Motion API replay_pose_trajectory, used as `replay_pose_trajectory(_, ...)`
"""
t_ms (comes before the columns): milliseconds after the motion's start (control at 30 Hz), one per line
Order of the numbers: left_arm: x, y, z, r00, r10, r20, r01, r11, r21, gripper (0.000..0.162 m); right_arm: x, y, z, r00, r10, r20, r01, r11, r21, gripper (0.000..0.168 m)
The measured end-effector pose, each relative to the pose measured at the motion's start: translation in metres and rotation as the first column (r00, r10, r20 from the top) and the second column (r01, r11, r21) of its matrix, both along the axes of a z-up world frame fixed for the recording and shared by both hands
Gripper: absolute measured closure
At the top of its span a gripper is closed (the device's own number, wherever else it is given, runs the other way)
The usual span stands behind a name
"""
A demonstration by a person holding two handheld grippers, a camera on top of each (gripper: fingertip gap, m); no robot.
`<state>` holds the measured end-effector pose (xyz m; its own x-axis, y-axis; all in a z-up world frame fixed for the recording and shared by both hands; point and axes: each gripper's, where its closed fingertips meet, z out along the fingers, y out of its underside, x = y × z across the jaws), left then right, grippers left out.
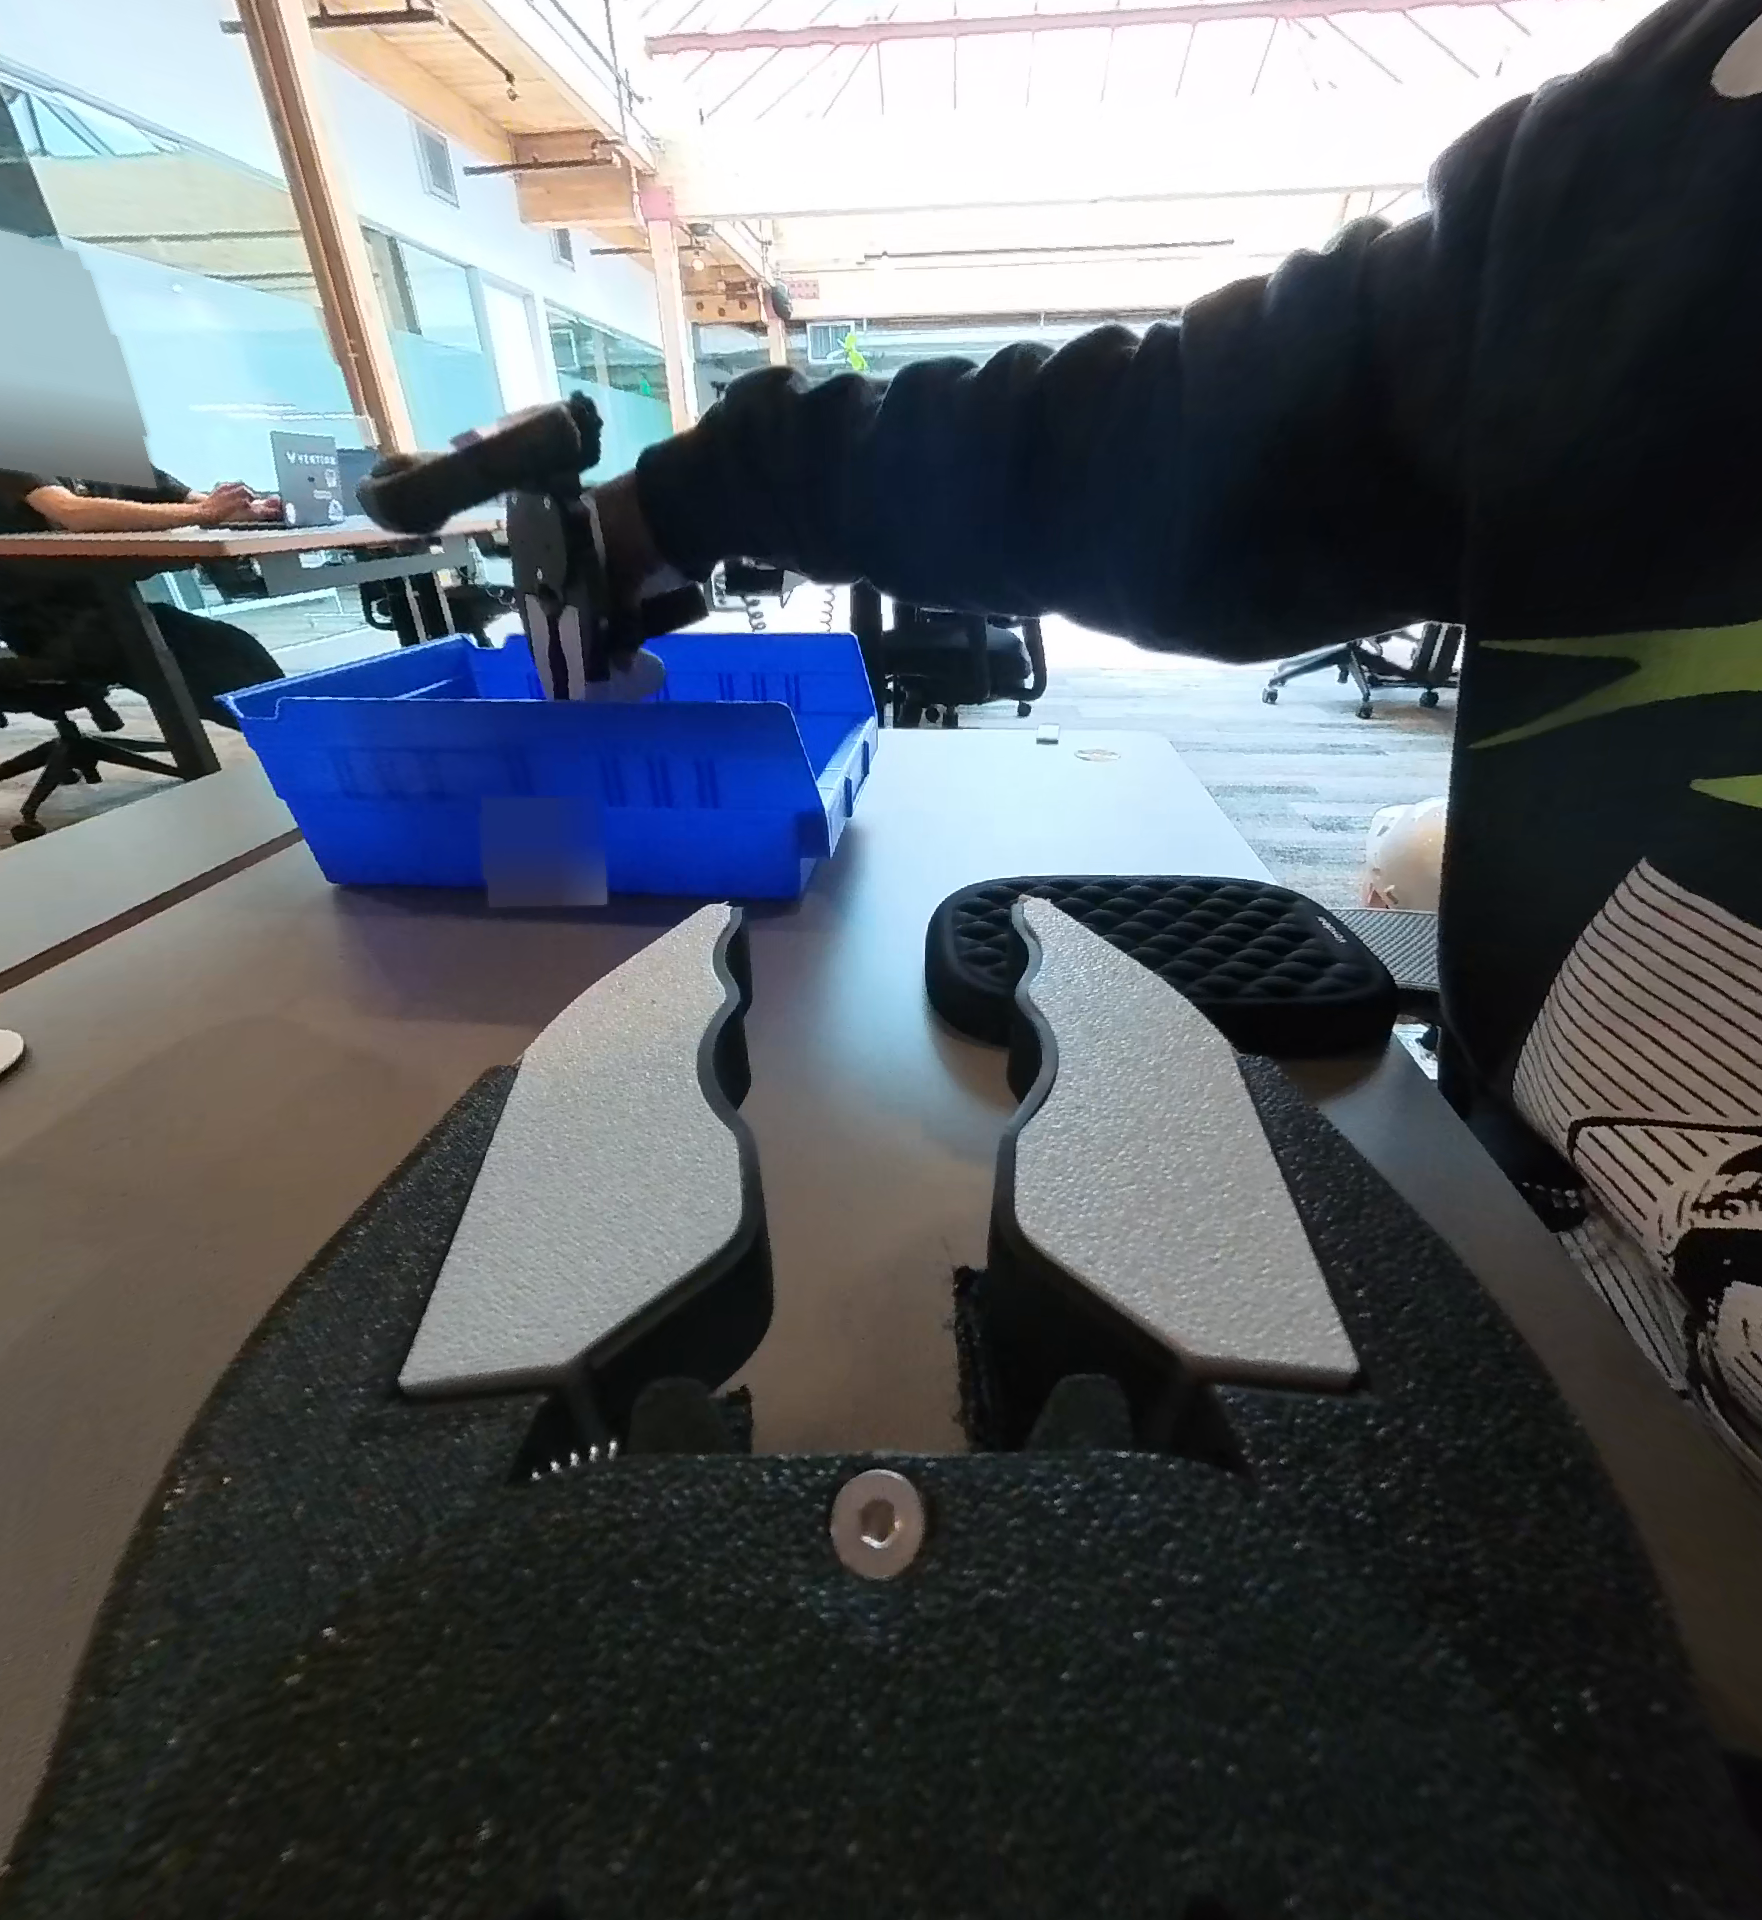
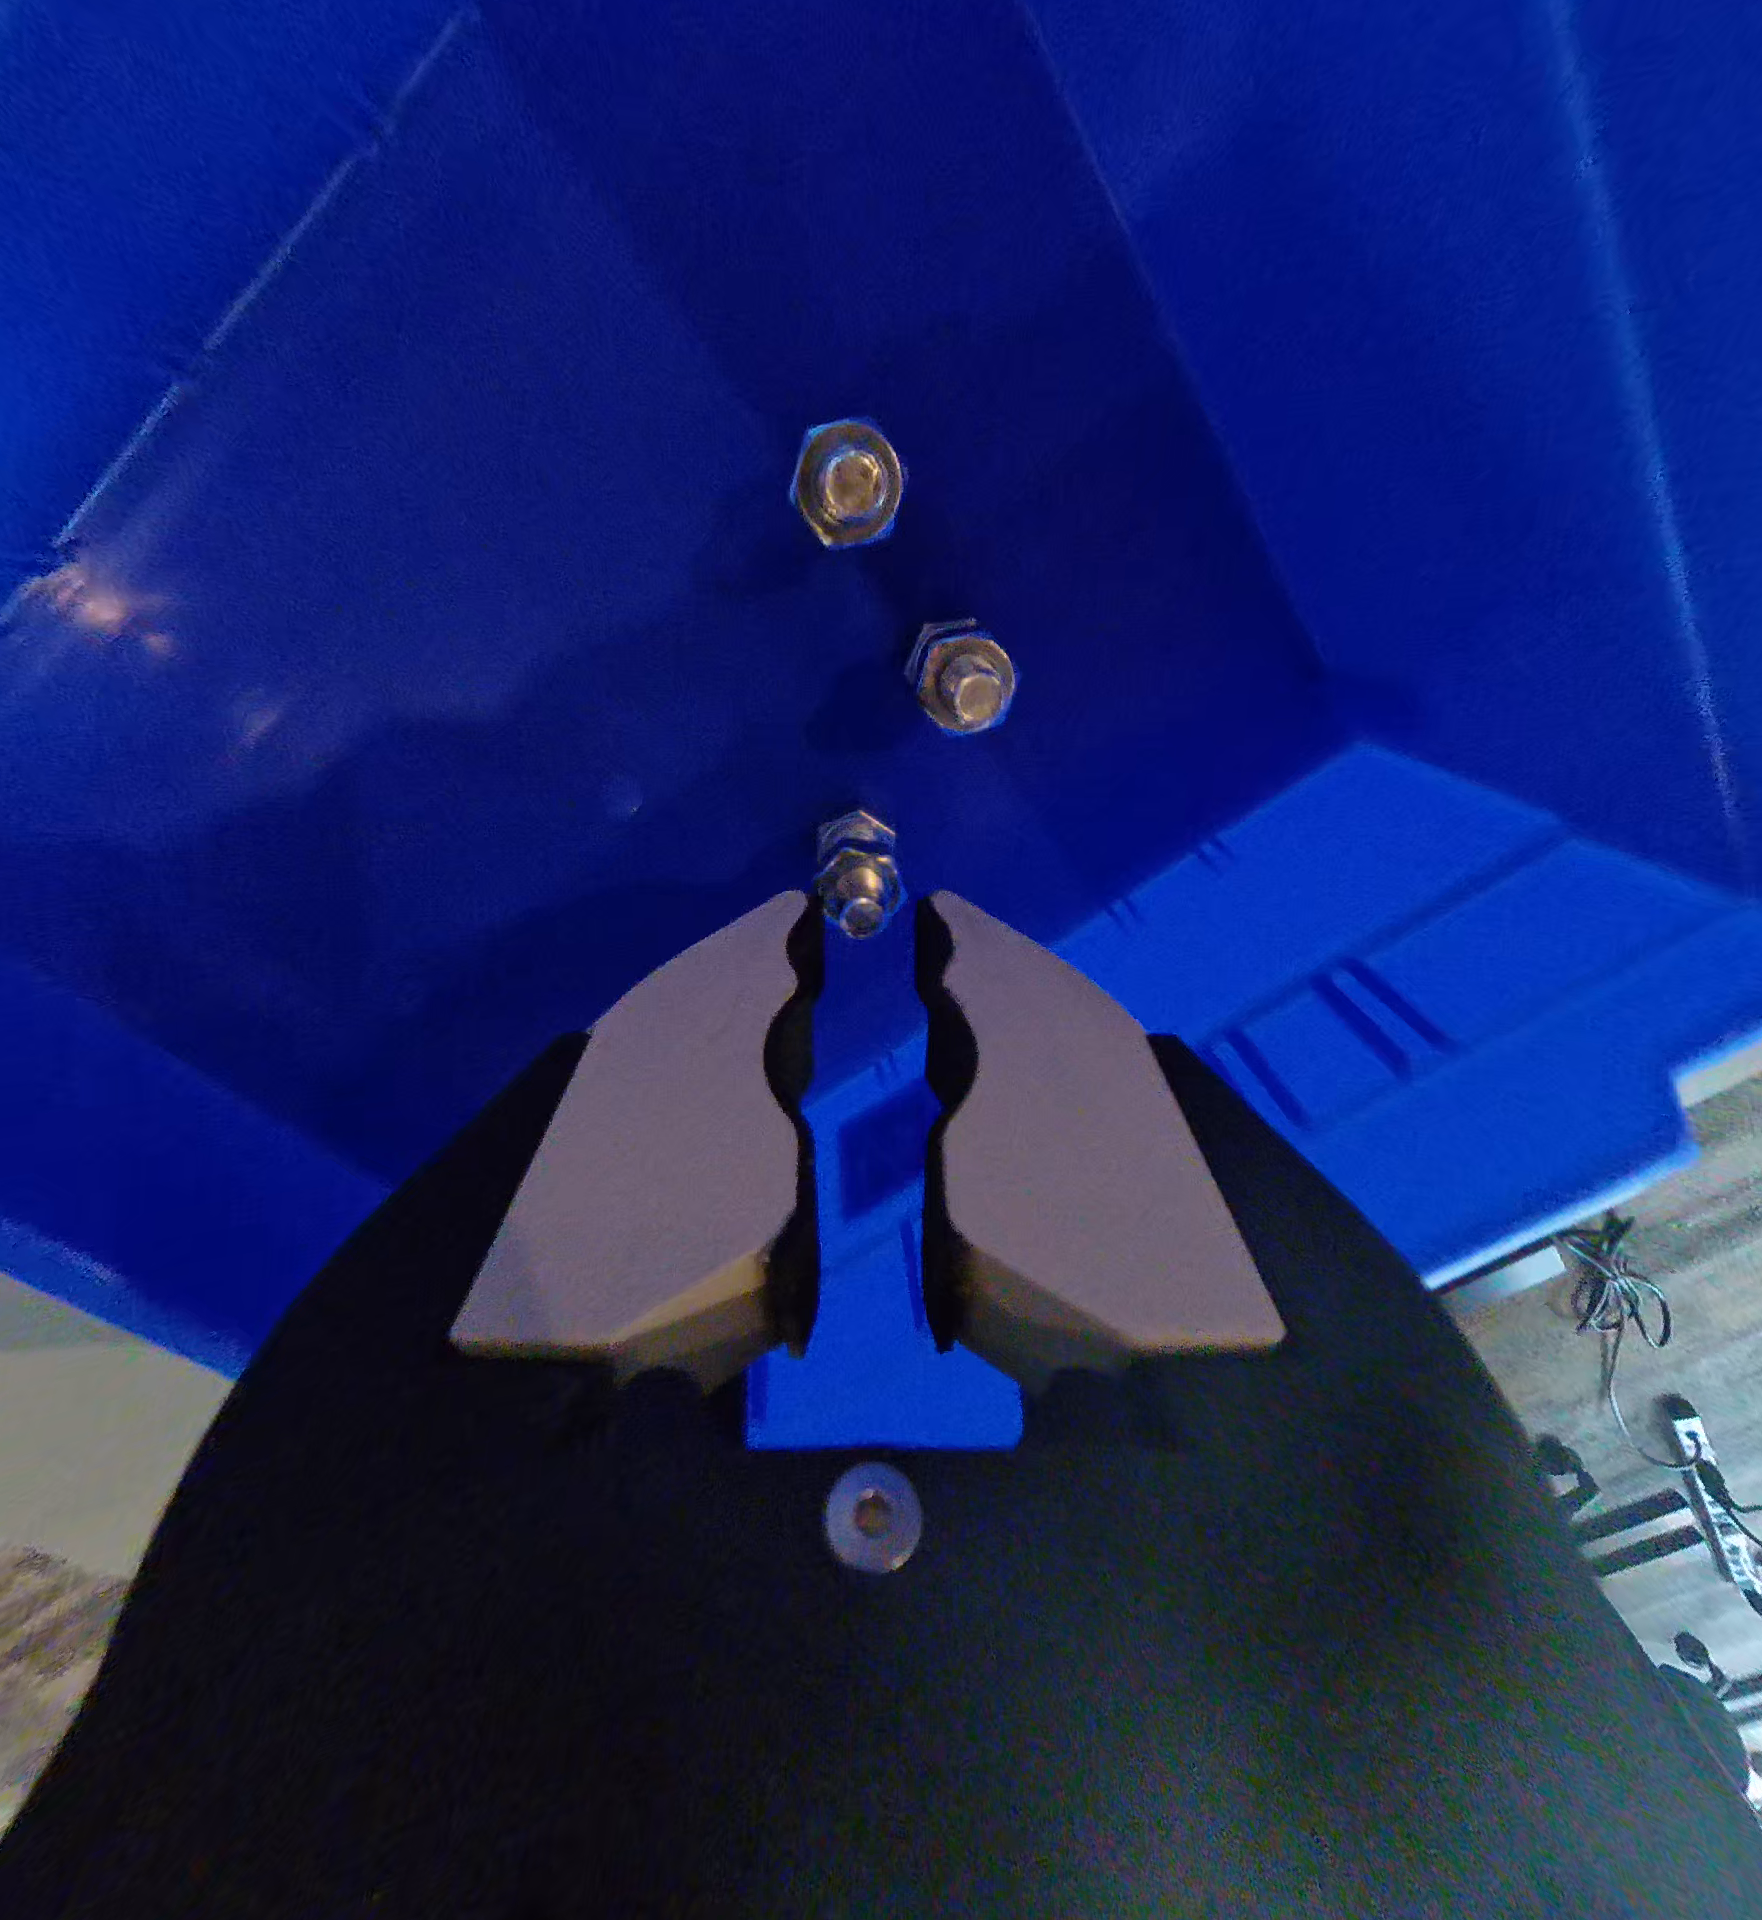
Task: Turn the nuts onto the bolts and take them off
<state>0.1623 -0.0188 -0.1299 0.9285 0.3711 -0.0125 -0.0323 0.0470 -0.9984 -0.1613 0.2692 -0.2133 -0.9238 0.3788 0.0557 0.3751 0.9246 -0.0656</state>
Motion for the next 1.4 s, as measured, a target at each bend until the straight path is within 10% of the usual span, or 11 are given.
replay_pose_trajectory(33, 0.0, 0.0, 0.0, 1.0, -0.001, 0.0, 0.001, 1.0, -0.001, 0.115, 0.0, 0.0, 0.002, 1.0, 0.001, -0.002, -0.001, 1.0, 0.001, 0.152)
replay_pose_trajectory(467, 0.0, 0.001, 0.0, 1.0, 0.002, -0.005, -0.002, 1.0, -0.004, 0.115, 0.037, -0.052, 0.099, 0.954, -0.114, -0.279, 0.016, 0.944, -0.331, 0.102)
replay_pose_trajectory(933, -0.008, -0.015, 0.016, 0.993, 0.111, -0.031, -0.11, 0.993, 0.033, 0.115, 0.148, -0.139, 0.172, 0.787, -0.406, -0.463, -0.147, 0.607, -0.781, 0.105)
replay_pose_trajectory(1200, -0.008, -0.087, 0.068, 0.917, 0.4, -0.001, -0.399, 0.916, 0.042, 0.113, 0.147, -0.141, 0.171, 0.603, -0.584, -0.542, -0.275, 0.486, -0.83, 0.114)
replay_pose_trajectory(1400, 0.013, -0.196, 0.098, 0.767, 0.641, -0.015, -0.633, 0.752, -0.183, 0.114, 0.151, -0.14, 0.165, 0.608, -0.583, -0.538, -0.314, 0.446, -0.838, 0.117)
